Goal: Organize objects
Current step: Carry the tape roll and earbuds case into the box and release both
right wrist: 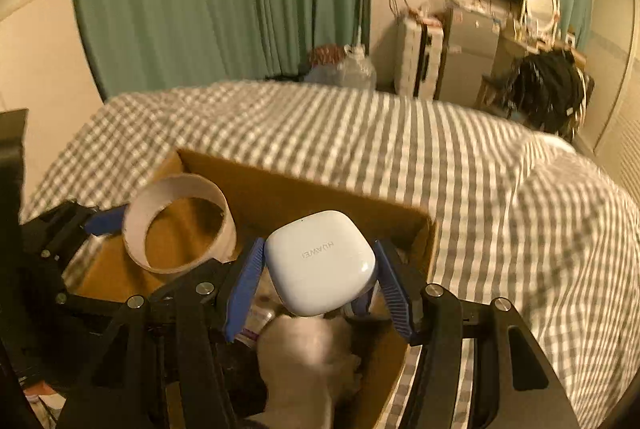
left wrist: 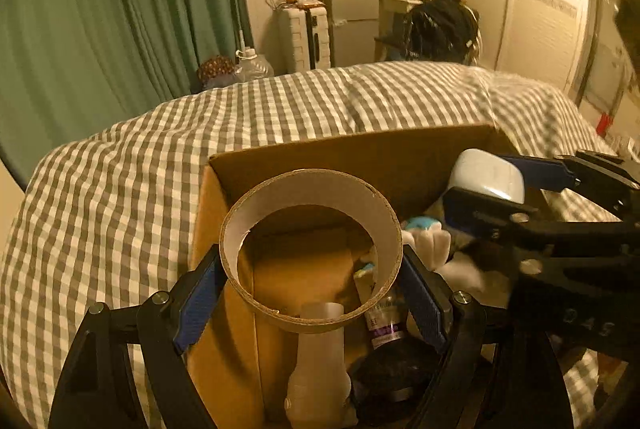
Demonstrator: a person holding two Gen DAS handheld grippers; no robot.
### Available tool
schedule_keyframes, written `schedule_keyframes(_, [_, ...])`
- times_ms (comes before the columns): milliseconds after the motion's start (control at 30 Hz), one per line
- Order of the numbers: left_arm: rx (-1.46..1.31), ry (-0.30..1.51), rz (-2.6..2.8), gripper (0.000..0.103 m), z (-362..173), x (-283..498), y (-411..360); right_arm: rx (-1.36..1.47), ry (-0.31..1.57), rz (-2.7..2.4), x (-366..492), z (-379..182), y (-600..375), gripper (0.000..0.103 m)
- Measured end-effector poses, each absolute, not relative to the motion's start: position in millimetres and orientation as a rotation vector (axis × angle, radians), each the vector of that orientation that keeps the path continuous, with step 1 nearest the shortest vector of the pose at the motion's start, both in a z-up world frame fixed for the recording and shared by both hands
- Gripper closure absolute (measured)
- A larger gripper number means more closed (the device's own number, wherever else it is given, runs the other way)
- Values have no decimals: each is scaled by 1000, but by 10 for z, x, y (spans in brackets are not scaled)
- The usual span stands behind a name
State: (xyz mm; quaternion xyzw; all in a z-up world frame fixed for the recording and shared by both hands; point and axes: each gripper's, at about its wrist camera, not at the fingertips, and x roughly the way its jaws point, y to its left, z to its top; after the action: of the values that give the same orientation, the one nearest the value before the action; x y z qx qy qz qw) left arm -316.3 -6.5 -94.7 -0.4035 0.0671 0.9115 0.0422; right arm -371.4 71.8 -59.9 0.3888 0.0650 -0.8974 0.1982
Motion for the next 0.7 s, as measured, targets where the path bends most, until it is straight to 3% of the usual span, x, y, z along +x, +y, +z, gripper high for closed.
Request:
schedule_keyframes(433, [-1278,212,2747,16,-1007,-3135,-7,1183,143,-2512,-3734,-833,799,46])
schedule_keyframes(567, [-1233,239,2771,7,-979,-3061,26,1113,127,-2532,-3646,-759,809,31])
schedule_keyframes(700, [-1208,236,2781,7,-922,-2995,42,1057,103,-2559,-3569,-665,827,29])
